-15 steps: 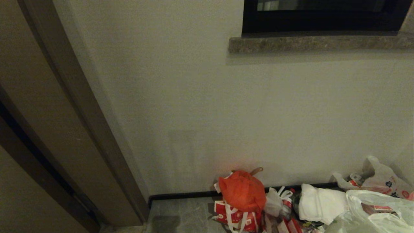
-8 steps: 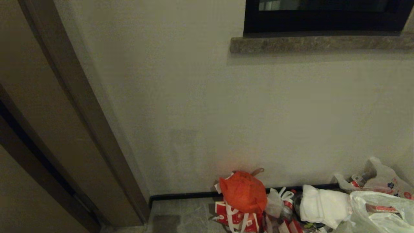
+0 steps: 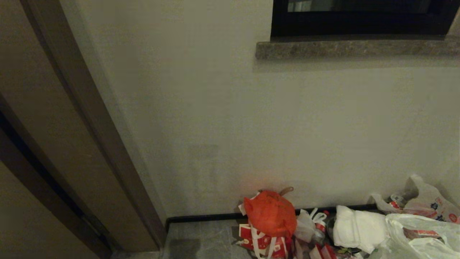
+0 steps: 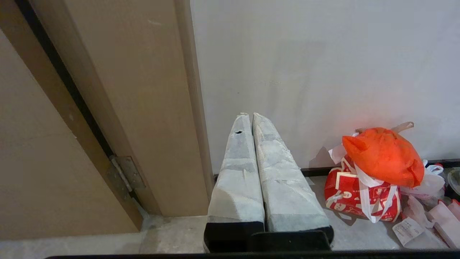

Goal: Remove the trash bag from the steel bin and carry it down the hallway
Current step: Put the trash bag at the door

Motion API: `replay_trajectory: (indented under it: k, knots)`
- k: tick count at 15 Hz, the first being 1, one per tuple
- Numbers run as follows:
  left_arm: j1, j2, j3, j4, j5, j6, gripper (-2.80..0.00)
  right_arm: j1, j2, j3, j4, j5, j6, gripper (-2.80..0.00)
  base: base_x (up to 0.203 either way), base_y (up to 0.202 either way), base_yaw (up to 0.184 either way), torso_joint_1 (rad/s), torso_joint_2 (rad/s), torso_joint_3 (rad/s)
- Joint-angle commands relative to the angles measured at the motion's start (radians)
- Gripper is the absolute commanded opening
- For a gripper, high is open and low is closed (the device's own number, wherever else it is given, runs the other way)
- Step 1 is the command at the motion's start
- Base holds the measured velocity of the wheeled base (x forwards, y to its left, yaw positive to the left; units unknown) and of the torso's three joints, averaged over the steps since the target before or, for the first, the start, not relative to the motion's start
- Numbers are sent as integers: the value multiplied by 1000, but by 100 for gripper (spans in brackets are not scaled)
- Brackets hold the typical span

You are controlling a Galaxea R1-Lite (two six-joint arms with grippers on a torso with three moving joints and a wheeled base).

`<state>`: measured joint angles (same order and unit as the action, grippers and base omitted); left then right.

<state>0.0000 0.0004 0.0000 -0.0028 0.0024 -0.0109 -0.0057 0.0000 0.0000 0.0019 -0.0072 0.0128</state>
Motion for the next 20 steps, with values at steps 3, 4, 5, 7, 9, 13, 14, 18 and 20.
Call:
replay_trajectory:
  k: [3,4,5,7,9,13,14,18,20]
  knots:
    - [0,1,0,0,1,0,-280,0,0,0,1,-1,10,-280,0,0,0,0,0,0]
    - [0,1,0,0,1,0,-280,0,0,0,1,-1,13,-280,0,0,0,0,0,0]
    - [0,1,2,0,1,0,-280,0,0,0,1,-1,13,-280,0,0,0,0,0,0]
    - [0,1,0,0,1,0,-280,0,0,0,1,-1,10,-280,0,0,0,0,0,0]
    - [0,1,0,0,1,0,-280,0,0,0,1,-1,12,-280,0,0,0,0,0,0]
    - [0,1,1,0,1,-1,-280,0,0,0,1,-1,13,-280,0,0,0,0,0,0]
    - [0,1,0,0,1,0,-280,0,0,0,1,-1,13,-280,0,0,0,0,0,0]
    - [0,1,0,0,1,0,-280,0,0,0,0,-1,12,-280,0,0,0,0,0,0]
    - [0,1,2,0,1,0,-280,0,0,0,0,-1,13,-280,0,0,0,-1,-3,-35]
